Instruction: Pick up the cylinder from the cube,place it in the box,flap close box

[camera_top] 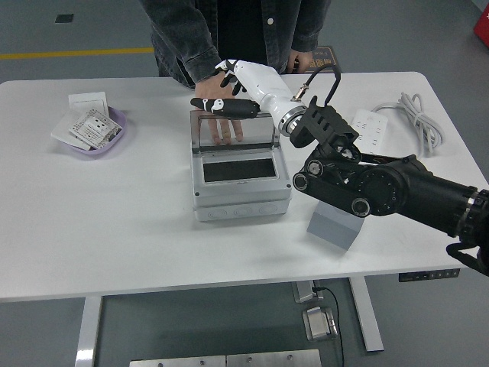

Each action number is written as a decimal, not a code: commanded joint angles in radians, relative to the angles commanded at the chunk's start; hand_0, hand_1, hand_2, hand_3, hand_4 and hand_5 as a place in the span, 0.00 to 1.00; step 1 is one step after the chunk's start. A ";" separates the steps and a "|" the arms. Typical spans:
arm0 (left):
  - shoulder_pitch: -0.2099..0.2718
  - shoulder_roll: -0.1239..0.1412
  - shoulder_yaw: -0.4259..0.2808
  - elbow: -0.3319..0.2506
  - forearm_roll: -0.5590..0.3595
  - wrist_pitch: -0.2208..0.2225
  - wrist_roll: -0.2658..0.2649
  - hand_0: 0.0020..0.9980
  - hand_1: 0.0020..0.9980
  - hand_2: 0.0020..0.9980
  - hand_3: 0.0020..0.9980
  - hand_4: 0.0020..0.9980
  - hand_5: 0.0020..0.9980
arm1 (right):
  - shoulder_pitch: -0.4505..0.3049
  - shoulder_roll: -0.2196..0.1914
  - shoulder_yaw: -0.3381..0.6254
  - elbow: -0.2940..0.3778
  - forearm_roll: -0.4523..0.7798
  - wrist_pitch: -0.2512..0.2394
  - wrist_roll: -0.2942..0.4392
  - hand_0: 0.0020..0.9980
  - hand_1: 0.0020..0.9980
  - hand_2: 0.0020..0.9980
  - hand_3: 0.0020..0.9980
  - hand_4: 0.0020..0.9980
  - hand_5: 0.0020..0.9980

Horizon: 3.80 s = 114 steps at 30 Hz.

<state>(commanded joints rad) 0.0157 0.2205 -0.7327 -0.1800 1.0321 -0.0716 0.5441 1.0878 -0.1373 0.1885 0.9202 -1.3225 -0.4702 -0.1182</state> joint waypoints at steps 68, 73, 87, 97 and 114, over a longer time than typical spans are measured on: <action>0.014 -0.014 0.063 0.000 -0.066 0.008 -0.020 0.67 0.71 0.64 0.64 0.71 0.19 | -0.276 -0.240 0.097 0.368 -0.177 -0.034 -0.025 0.48 0.46 0.61 0.74 0.95 0.84; 0.016 -0.015 0.062 0.000 -0.062 0.006 -0.019 0.67 0.71 0.64 0.63 0.71 0.19 | -0.296 -0.280 0.193 0.413 -0.238 -0.014 -0.052 0.47 0.46 0.61 0.74 0.95 0.84; 0.023 -0.015 0.038 0.000 -0.036 0.003 -0.014 0.67 0.71 0.63 0.63 0.71 0.18 | -0.538 -0.284 0.553 0.531 -0.468 -0.011 -0.096 0.46 0.46 0.61 0.74 0.95 0.85; 0.036 -0.017 0.011 0.000 -0.015 0.004 -0.011 0.67 0.71 0.63 0.63 0.71 0.18 | -0.807 -0.269 0.906 0.597 -0.307 -0.131 0.104 0.47 0.46 0.61 0.73 0.95 0.84; 0.038 -0.020 -0.002 0.000 -0.011 0.007 -0.016 0.67 0.71 0.63 0.63 0.71 0.18 | -1.007 -0.257 1.241 0.552 0.249 -0.012 0.423 0.80 0.75 0.77 0.76 1.00 0.80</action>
<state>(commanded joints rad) 0.0539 0.2004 -0.7346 -0.1800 1.0216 -0.0651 0.5276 0.0812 -0.3944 1.4293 1.4724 -1.0734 -0.4820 0.3050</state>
